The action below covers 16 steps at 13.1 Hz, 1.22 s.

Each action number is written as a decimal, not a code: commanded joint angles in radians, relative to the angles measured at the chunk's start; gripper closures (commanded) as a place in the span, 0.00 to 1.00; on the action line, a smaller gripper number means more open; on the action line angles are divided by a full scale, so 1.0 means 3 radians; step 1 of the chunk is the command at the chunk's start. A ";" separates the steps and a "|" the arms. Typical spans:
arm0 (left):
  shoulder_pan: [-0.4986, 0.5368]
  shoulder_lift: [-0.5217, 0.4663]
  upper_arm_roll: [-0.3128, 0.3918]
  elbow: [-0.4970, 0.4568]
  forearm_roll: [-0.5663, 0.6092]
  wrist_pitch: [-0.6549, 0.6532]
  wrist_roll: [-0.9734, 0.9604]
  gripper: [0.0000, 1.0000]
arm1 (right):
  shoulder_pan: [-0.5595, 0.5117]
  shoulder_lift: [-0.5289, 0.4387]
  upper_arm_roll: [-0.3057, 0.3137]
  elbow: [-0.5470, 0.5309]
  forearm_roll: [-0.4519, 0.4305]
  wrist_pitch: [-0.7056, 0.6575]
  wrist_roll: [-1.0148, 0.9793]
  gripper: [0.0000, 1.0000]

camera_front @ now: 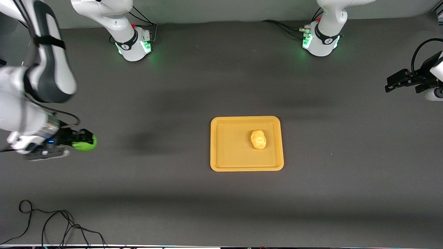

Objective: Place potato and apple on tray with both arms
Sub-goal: 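Grasp the green apple with the right gripper and lift it, then carry the apple with the right gripper and lower it beside the potato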

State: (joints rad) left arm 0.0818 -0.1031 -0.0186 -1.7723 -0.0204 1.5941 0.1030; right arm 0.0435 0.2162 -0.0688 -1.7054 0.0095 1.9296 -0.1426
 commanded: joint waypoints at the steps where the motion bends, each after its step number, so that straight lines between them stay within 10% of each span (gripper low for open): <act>1: -0.0012 -0.0065 0.0000 -0.0044 -0.0029 0.0009 0.0061 0.02 | 0.0242 0.0332 0.0004 0.0779 -0.0042 -0.0464 0.0060 0.64; 11: -0.0022 -0.0060 -0.0005 -0.0054 -0.0034 0.0020 0.0061 0.02 | 0.2001 0.1839 0.0040 0.2661 -0.0175 -0.0828 0.2830 0.71; 16: -0.0022 -0.0055 -0.0005 -0.0060 -0.0034 0.0025 0.0061 0.02 | 0.2441 0.2244 0.0276 0.2704 -0.0211 -0.0164 0.3792 0.77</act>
State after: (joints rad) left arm 0.0797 -0.1031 -0.0232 -1.7734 -0.0230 1.5949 0.1040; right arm 0.7424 0.8273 0.0024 -0.9626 -0.0345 1.8550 0.9004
